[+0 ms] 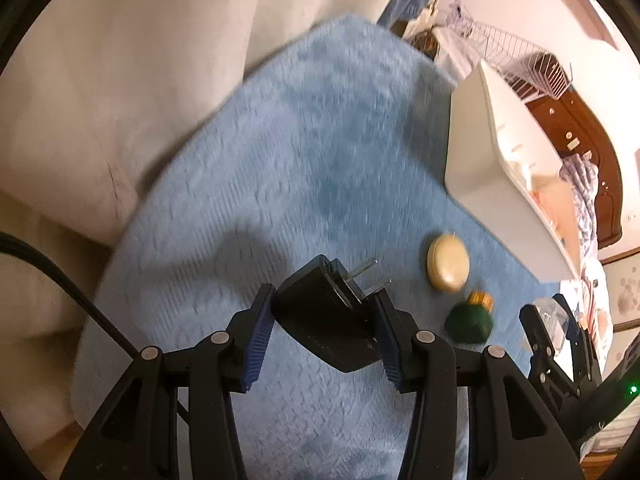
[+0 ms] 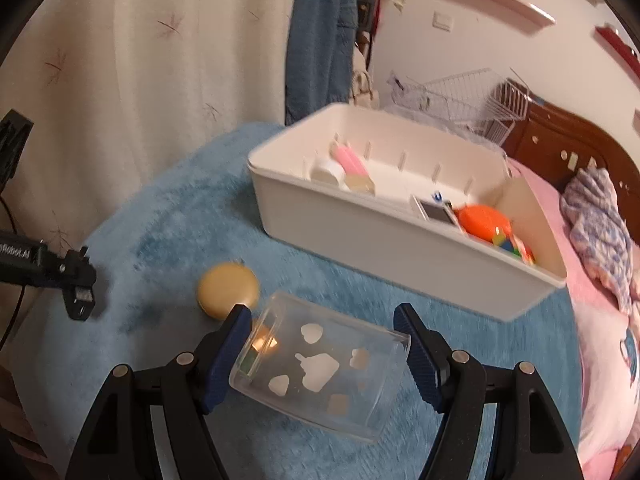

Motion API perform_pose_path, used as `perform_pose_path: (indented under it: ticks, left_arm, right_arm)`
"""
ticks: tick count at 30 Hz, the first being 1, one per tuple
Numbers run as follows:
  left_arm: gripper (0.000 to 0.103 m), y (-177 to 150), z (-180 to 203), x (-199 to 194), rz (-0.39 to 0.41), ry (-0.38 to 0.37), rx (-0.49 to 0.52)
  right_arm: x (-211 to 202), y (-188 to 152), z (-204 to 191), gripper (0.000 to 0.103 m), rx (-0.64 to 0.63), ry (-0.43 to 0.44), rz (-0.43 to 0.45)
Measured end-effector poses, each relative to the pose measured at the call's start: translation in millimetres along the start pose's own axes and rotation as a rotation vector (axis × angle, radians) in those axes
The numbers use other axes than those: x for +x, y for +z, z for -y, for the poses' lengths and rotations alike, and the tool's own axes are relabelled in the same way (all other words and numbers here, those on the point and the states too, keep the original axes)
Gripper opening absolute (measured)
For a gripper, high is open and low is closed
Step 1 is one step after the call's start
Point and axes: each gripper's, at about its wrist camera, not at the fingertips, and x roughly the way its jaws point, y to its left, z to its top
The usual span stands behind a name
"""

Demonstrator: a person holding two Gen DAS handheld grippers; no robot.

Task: Organize rigid objects
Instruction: 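Carry the clear box and black adapter over the white tray with both tools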

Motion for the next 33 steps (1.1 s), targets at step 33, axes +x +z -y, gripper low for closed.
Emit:
perform_pose_path:
  ticks: [33]
  left_arm:
    - [0.051,130.0,162.8,1.8,0.367,-0.248,0.138]
  right_arm:
    - [11.7,118.1,93.0,0.074,0.072,-0.039,0.216]
